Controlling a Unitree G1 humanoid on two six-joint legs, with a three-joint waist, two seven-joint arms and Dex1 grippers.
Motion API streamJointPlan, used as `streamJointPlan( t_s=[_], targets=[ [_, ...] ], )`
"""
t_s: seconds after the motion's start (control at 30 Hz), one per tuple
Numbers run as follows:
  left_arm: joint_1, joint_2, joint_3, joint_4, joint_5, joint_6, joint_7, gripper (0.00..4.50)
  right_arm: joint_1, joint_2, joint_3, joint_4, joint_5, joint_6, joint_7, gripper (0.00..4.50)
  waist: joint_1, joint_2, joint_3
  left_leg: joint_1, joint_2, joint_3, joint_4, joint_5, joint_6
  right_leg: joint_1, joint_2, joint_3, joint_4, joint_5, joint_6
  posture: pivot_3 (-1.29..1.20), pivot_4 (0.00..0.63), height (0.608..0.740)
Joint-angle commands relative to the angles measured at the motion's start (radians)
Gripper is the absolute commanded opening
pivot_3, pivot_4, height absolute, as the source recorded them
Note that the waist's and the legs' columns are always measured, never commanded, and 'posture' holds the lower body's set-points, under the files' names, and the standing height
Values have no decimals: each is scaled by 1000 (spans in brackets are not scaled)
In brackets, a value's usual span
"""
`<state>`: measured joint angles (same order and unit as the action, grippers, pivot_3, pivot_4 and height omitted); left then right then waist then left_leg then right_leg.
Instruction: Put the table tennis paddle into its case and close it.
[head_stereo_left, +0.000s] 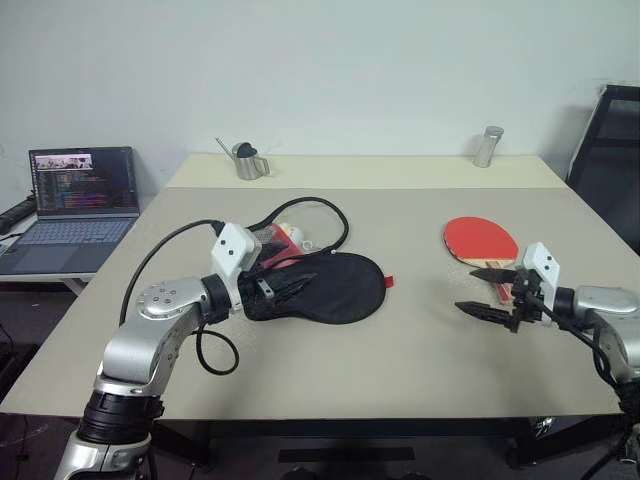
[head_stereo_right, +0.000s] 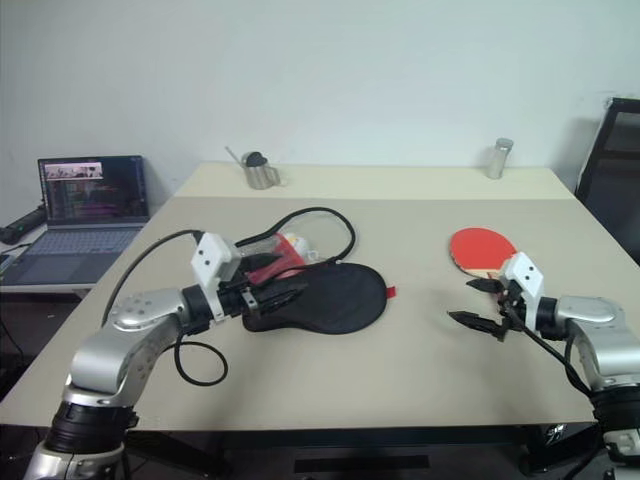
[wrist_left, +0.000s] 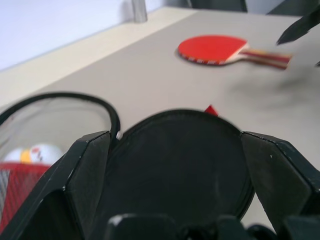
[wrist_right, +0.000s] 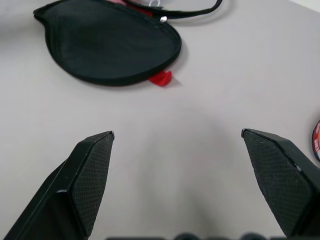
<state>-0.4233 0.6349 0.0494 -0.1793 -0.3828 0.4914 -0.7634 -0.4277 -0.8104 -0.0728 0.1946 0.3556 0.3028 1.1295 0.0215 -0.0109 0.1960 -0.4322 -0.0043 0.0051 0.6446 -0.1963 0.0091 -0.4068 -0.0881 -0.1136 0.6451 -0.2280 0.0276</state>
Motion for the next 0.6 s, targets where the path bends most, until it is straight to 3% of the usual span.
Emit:
streamJointPlan(
  t_s=[0.03,0.27,0.6],
  targets=[
    [0,-5,17,0,14,-23,21,4500,17,-23,-23,-53,8,15,3,4489,2,0,0,0,0,0,0,0,0,0,0,0,0,0,0,0,150,740],
    [15,-40,24,0,-29,-18,-13,4500,47,3,-45,-212,59,102,-50,4489,3,0,0,0,0,0,0,0,0,0,-1,2,0,0,0,0,150,740],
    [15,20,101,102,-23,-57,-45,4500,41,27,-31,-409,140,226,-111,4489,2,-1,0,0,0,0,0,0,0,0,-1,4,0,0,0,0,150,740]
  ],
)
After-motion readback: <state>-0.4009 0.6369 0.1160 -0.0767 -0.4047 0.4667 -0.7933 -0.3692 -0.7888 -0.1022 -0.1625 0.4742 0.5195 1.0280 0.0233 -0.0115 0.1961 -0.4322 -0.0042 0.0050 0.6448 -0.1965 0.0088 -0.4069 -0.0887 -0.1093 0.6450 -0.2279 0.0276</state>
